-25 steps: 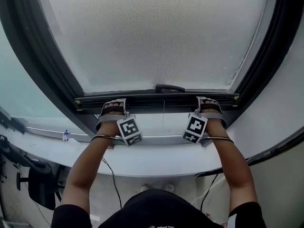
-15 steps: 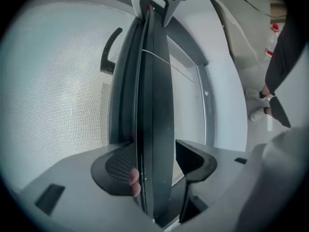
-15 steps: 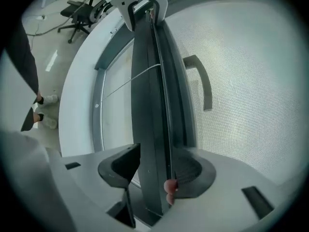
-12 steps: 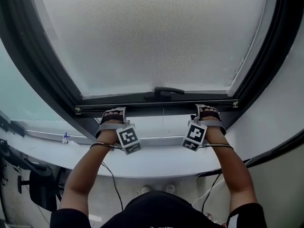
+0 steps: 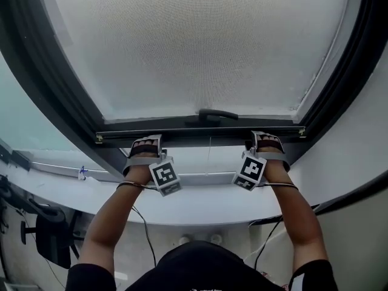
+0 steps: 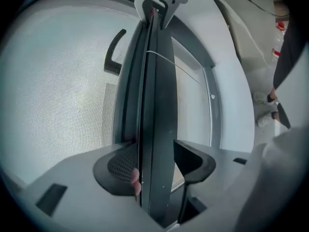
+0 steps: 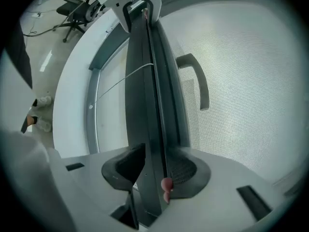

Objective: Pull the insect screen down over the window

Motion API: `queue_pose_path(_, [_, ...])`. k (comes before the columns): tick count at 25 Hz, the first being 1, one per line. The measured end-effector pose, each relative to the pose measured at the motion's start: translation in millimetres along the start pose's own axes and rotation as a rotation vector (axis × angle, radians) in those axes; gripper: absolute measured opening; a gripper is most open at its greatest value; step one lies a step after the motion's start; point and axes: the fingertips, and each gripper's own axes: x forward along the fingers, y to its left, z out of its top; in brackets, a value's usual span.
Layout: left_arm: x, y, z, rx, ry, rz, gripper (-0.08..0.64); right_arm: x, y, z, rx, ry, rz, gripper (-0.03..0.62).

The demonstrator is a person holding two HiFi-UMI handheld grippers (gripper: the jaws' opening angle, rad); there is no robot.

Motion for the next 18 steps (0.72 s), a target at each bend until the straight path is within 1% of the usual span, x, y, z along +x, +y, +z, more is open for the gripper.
queue_pose_path(4, [-1.6, 1.3, -0.9, -0.014, 0.003, -0.004, 0.242, -3.9, 4.9, -8.8, -0.031, 0.041, 0.023, 0.148])
queue_pose_path(9, [-2.7, 2.1, 0.0, -0.02, 0.001, -0.001, 0.242, -2.7, -1.4, -2.1, 0.01, 0.002, -0.024, 0.147])
queue_pose_path(11, [-2.8, 2.9, -0.5, -0.029, 0.001, -0.002, 0.242, -3.8, -0.1, -4.2, -0.004, 0.014, -0.012, 0.149])
queue_pose_path(14, [-2.6, 3.8, -4.0, -0.001, 0.014, 0.01, 0.242, -4.4, 1.1, -7.3, -0.013, 0.024, -0.007, 0.149])
queue_pose_path(18, [-2.4, 3.9, 0.7, -0.024, -0.009, 0.012, 0.242, -3.6, 0.9, -8.6, -0.001, 0.011, -0.023, 0.148])
